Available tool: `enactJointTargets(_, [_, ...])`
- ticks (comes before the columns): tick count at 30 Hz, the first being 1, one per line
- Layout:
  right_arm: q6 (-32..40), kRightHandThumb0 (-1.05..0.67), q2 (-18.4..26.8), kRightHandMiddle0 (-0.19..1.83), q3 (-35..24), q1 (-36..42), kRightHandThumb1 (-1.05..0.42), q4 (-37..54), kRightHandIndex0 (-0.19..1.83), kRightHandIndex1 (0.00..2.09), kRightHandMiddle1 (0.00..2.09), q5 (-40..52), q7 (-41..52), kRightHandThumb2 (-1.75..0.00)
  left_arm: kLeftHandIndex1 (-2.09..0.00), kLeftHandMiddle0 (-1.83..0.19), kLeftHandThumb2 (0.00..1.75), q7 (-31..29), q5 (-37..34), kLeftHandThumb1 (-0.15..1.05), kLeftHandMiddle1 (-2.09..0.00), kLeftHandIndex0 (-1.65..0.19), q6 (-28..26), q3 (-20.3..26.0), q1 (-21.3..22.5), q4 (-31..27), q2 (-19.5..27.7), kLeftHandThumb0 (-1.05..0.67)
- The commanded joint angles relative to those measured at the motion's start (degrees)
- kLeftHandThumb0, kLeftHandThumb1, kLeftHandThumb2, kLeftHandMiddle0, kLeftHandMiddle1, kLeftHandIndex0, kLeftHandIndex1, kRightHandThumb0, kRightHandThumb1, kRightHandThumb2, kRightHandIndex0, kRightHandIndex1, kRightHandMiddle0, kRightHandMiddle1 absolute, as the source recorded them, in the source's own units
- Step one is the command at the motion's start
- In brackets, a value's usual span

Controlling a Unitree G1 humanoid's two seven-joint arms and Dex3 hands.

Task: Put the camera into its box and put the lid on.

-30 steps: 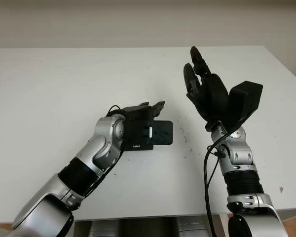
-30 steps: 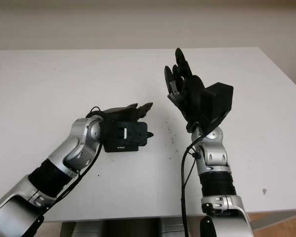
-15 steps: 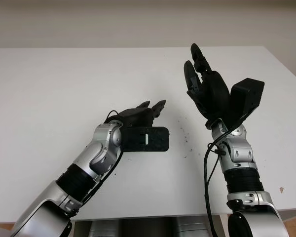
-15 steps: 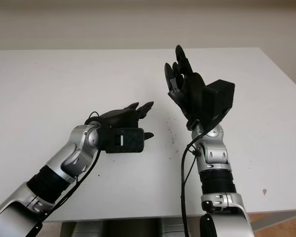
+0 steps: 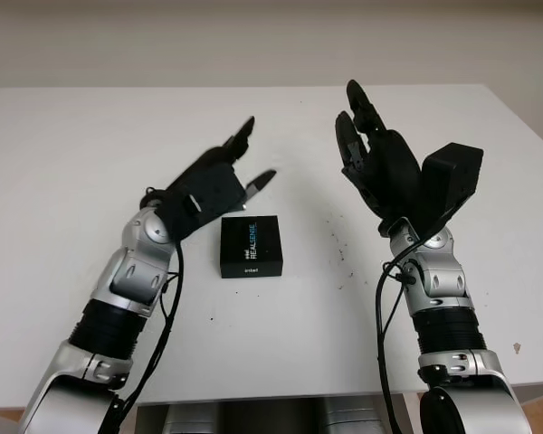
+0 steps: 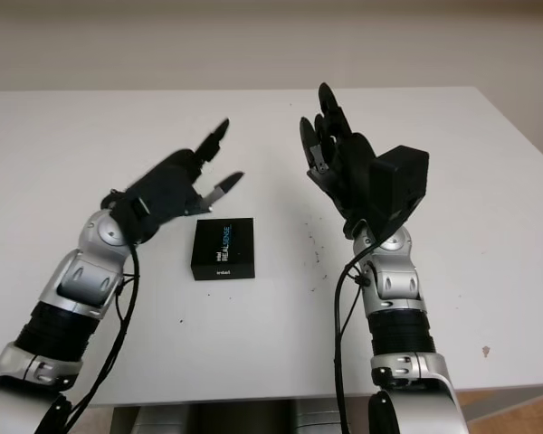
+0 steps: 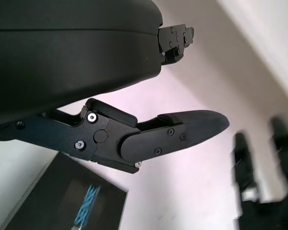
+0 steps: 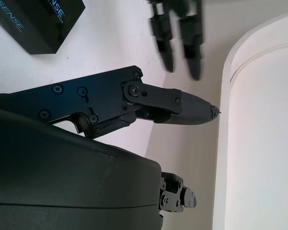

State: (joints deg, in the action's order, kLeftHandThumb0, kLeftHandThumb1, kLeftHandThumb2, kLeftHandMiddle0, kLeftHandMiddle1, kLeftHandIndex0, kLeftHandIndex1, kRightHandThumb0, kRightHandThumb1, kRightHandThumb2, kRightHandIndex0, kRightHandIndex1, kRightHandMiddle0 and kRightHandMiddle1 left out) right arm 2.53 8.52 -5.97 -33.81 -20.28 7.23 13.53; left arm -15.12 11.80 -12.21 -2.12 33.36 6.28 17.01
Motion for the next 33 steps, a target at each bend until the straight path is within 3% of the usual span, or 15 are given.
enactJointTargets(1, [-0.10, -0.72, 0.36, -0.19, 0.70, -0.16, -1.05, 1.56, -0.19, 0.02, 0.02, -0.81, -0.41, -0.61, 0.00, 0.19, 0.71, 1.66, -2.59, 1.05, 0.00, 0.19, 1.90, 3.46, 0.03, -1.48, 0.00, -0.77])
enactJointTargets(7, [-1.50, -0.78, -1.09, -0.19, 1.67, 0.40, -1.05, 0.68, -0.19, 0.00, 0.00, -2.12, -2.48, -0.63, 0.00, 0.19, 0.67, 4.87, -13.99, 1.05, 0.00, 0.19, 2.59, 12.11, -3.03, -3.05, -3.07, -0.78])
enactJointTargets(12, [0.39, -0.80, -1.37, -0.19, 2.94, 1.67, -1.05, 1.42, -0.19, 0.00, 0.00, -2.87, -2.80, -0.68, 0.00, 0.19, 0.69, 5.61, -20.35, 1.05, 0.00, 0.19, 4.13, 15.91, -6.42, -2.79, -4.72, -0.79])
enactJointTargets(19, [0.10, -0.79, -2.16, -0.19, 3.21, 2.85, -1.05, 0.80, -0.19, 0.00, 0.00, -2.14, -2.39, -0.71, 0.00, 0.19, 0.72, 6.48, -23.54, 1.05, 0.00, 0.19, 11.43, 18.07, -9.19, -0.11, -5.79, -0.77])
enactJointTargets(33, [-0.54, -0.78, -2.28, -0.19, 2.22, 2.30, -1.05, -1.14, -0.19, 0.00, 0.00, -1.96, -3.61, -0.70, 0.00, 0.19, 0.67, 6.02, -23.29, 1.05, 0.00, 0.19, 14.04, 16.77, -12.85, 1.31, -5.21, -0.79])
